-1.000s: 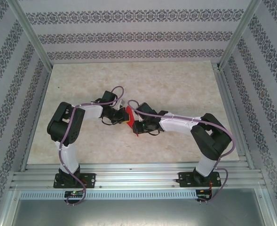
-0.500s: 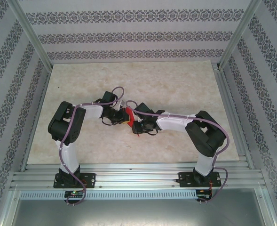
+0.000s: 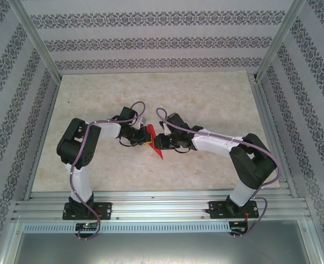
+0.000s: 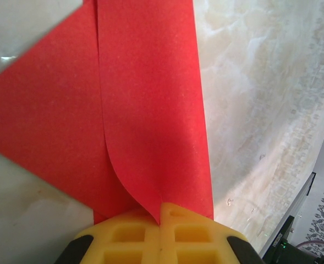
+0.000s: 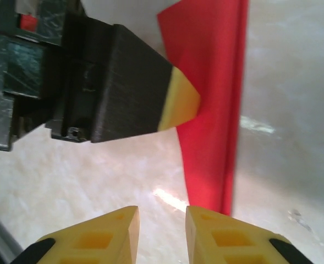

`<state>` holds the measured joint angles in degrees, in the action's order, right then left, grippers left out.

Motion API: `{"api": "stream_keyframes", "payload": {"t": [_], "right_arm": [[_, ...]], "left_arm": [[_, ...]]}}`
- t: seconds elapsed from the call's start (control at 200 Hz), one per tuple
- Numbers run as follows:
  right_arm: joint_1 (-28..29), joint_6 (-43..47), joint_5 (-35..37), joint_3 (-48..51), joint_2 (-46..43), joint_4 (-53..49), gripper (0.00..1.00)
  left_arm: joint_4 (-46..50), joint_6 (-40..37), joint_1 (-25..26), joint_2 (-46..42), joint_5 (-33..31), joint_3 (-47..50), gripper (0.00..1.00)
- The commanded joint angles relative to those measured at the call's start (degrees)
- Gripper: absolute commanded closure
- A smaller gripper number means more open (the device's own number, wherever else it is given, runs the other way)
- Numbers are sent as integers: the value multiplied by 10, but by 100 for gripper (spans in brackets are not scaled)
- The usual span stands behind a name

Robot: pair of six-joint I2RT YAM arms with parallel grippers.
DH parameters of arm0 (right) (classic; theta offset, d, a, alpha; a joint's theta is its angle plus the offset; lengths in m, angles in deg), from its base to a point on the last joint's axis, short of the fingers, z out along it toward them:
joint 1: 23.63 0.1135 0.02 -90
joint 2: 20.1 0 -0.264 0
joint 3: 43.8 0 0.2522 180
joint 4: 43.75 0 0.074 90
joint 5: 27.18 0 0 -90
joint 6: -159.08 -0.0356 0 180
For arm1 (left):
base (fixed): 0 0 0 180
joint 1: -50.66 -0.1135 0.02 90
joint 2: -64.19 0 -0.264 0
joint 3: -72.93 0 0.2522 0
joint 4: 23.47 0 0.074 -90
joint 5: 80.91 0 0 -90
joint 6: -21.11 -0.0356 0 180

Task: Fold a paper plane with a square sheet of paper (fold left side to right side)
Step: Fold the wing for the fifth time at the center of the table.

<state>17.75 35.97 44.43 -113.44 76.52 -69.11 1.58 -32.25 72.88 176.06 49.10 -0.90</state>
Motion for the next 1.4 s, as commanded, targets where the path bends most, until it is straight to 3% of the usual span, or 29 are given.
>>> {"api": "stream_keyframes", "payload": {"t": [0.0,0.709,1.394], "right_arm": [[-3,-46,-80,27,19,85,75],[-31,-65,-107,49,66,93,76],[-33,-44,-91,54,88,28,76]], "left_arm": [[-4,-11,-5,23,-31,-11,99],[5,-14,-5,34,-40,-20,100],[20,-19,-7,43,-60,-24,100]]}}
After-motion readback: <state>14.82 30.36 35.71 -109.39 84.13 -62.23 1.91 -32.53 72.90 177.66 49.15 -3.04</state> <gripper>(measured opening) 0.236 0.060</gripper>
